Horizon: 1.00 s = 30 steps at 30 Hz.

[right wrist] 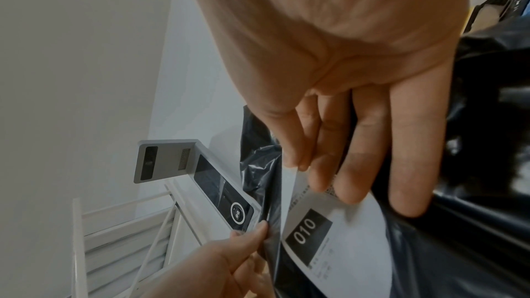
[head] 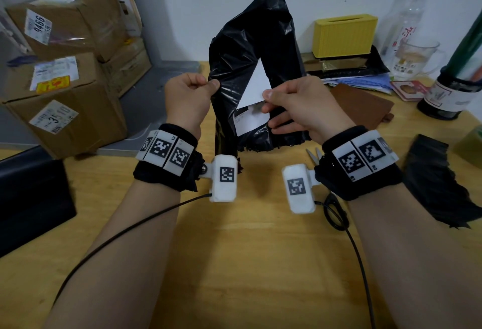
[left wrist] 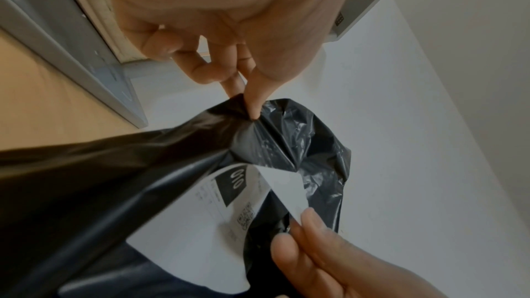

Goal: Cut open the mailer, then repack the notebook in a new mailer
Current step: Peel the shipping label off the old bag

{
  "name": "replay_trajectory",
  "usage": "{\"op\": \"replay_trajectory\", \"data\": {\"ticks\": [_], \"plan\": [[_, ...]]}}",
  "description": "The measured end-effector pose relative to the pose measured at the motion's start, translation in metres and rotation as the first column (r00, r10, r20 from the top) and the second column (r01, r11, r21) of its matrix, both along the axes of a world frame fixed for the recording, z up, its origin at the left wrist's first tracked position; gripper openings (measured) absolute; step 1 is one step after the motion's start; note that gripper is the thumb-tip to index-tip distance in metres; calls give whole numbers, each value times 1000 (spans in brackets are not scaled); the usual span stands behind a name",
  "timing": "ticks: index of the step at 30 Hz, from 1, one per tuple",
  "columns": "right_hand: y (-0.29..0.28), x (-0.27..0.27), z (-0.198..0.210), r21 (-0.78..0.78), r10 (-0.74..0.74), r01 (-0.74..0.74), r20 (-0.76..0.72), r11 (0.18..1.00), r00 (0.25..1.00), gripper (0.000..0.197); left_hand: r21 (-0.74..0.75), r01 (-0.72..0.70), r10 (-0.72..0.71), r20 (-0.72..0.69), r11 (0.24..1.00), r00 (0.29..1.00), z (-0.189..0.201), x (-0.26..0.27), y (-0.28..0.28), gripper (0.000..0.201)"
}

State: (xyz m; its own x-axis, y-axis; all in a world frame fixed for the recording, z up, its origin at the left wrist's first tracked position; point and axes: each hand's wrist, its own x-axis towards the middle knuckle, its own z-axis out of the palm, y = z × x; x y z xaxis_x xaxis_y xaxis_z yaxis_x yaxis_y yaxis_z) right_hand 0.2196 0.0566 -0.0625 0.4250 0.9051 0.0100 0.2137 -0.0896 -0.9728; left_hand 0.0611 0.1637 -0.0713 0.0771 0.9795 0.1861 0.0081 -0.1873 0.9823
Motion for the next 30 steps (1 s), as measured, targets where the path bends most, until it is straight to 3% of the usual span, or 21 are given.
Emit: {"op": "replay_trajectory", "data": {"ticks": [30], "plan": [[-1,4,2,-35,54,-54,-11,998,999,17,-20,-17,17,4,1000,1000,0,-9,8,38]]}}
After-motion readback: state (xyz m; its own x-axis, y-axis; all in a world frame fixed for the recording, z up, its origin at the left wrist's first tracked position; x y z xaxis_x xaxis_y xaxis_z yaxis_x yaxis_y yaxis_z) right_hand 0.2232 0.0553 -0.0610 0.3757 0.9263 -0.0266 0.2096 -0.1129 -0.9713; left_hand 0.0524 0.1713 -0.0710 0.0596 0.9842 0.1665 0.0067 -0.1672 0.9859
